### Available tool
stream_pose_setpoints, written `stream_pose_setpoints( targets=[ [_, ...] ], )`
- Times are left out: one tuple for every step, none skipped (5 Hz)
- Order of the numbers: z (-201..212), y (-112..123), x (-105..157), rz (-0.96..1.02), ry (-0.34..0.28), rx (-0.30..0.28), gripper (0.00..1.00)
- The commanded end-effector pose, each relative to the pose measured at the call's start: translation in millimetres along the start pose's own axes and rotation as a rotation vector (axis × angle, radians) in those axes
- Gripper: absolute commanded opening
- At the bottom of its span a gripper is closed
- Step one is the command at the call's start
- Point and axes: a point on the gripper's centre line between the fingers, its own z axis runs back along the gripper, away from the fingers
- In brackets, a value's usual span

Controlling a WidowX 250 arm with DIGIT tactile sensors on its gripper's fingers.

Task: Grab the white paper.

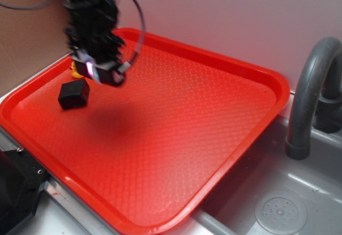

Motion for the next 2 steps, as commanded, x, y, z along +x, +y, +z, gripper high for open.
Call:
stream_pose_setpoints(
  targets=[
    [101,0,-25,-0.014,-0.131,-0.005,0.00],
    [105,2,-11,-0.063,-0.129,-0.038,0.00]
  ],
)
